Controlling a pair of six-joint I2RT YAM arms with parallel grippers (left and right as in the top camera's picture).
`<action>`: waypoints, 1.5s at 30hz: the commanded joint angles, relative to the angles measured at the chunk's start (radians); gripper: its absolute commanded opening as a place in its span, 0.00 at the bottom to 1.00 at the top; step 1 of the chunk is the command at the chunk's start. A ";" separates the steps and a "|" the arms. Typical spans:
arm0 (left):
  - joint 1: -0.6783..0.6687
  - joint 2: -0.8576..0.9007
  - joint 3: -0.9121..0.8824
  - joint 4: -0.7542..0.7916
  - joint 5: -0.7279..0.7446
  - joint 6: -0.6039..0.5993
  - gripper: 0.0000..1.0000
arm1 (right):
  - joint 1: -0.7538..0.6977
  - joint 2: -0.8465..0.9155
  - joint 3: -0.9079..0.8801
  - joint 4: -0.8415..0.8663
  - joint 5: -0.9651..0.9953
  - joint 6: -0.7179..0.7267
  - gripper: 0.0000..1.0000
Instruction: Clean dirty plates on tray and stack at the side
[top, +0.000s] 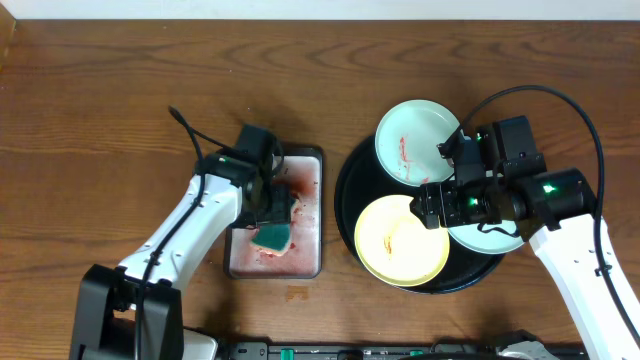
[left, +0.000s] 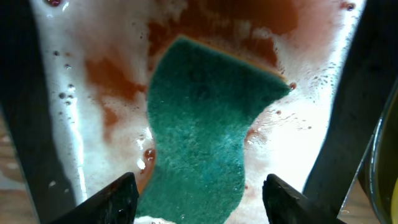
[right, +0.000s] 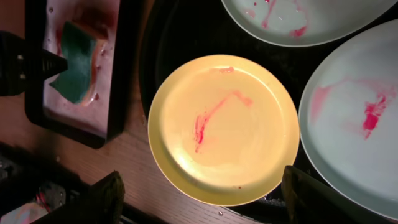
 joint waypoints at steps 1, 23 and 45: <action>-0.028 0.026 -0.072 0.046 -0.009 0.010 0.61 | 0.006 0.003 0.014 -0.003 0.011 0.020 0.79; -0.042 -0.048 0.062 -0.029 -0.011 0.062 0.08 | 0.005 0.003 -0.335 0.092 0.085 0.181 0.60; -0.064 -0.005 -0.037 0.036 -0.019 0.061 0.57 | -0.006 0.012 -0.512 0.330 -0.035 0.270 0.51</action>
